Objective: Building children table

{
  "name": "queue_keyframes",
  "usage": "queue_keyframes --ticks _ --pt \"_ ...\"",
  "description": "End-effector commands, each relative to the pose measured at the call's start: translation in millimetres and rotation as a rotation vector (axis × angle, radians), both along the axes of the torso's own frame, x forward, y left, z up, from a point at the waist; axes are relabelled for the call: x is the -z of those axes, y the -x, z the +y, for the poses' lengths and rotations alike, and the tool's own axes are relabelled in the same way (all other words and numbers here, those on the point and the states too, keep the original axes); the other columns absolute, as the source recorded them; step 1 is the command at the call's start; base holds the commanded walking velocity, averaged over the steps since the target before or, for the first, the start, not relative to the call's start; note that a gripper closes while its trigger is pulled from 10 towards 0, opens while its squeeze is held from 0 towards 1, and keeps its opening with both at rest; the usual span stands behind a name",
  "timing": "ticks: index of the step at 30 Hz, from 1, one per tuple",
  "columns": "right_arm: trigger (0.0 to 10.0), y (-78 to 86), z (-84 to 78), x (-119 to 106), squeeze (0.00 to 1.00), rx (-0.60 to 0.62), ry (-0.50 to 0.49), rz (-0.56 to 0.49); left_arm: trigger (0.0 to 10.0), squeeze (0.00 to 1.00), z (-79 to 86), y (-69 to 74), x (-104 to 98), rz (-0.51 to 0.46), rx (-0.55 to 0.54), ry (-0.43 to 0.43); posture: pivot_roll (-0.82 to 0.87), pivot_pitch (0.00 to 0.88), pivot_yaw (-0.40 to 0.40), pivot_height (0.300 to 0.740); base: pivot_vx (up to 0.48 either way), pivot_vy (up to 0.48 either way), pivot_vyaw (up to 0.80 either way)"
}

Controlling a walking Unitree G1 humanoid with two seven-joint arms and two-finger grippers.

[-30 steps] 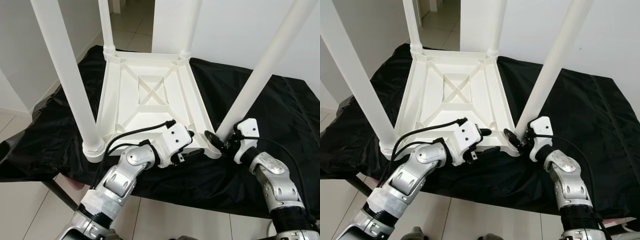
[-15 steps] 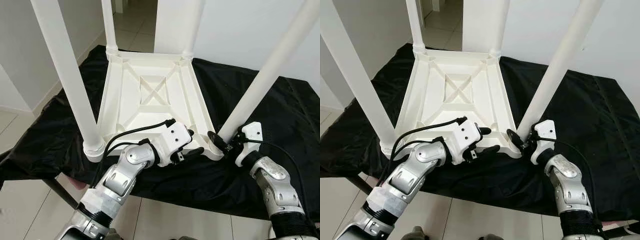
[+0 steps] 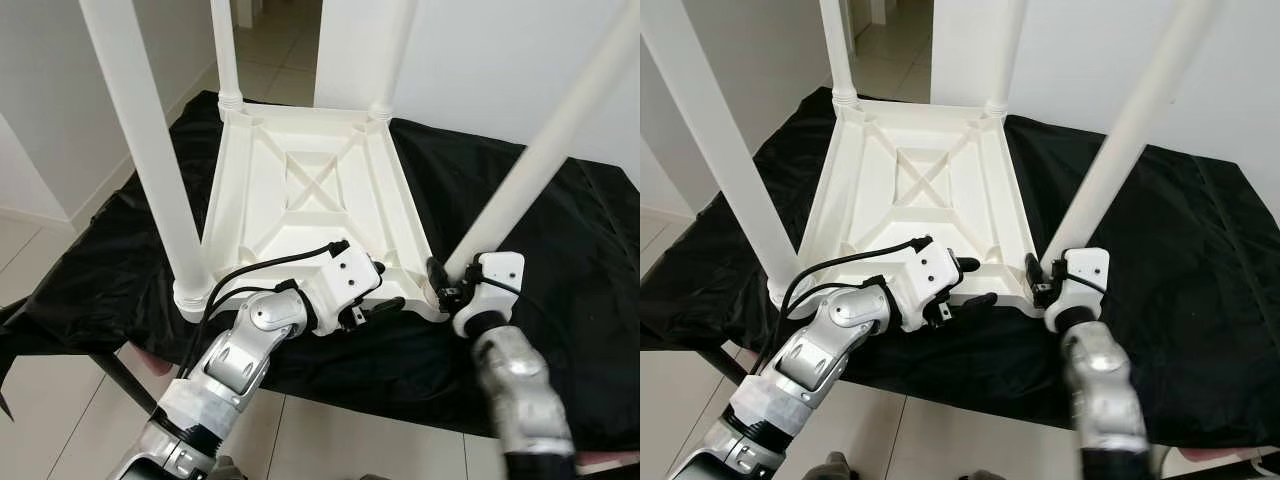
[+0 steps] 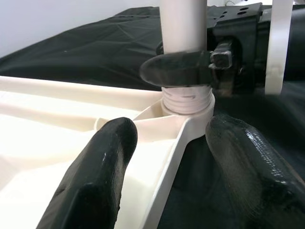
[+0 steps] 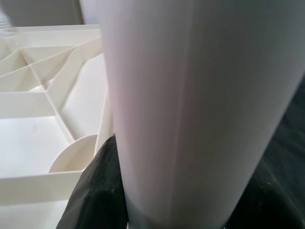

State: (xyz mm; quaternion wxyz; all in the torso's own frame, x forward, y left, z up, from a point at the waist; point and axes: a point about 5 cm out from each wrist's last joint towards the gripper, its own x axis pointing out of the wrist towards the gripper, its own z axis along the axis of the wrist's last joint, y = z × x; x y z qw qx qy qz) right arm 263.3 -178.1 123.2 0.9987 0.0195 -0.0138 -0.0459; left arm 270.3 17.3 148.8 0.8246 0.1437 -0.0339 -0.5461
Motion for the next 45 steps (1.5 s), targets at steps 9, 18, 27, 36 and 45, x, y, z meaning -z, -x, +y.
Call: queue_keyframes --ticks 9,18,27,36,45 --pt "10.0 7.5 27.2 10 0.49 0.126 -0.073 0.059 10.0 0.00 -3.8 5.3 0 0.001 0.030 -0.001 0.09 0.000 -0.065 0.740 0.000 0.000 0.00" --pt "10.0 8.6 16.2 -1 1.00 0.112 -0.060 0.011 10.0 0.00 -4.0 4.5 -1 -0.002 0.028 0.000 0.09 0.000 -0.063 0.740 0.000 0.000 0.00" --pt "10.0 10.6 -11.6 -5 0.00 -0.043 -0.002 -0.018 10.0 0.00 -4.6 4.6 -1 0.001 0.032 0.000 0.07 0.000 -0.055 0.740 0.000 0.000 0.00" --pt "10.0 -2.5 -22.8 -8 0.00 -0.440 0.157 -0.025 10.0 0.00 -7.5 3.8 -3 0.002 0.048 0.003 0.05 0.000 -0.029 0.740 0.000 0.000 0.00" --pt "10.0 -17.1 -20.2 -6 0.00 -0.648 0.254 0.030 10.0 0.00 -8.5 1.8 -4 -0.004 0.046 0.004 0.05 0.000 -0.031 0.740 0.000 0.000 0.00"
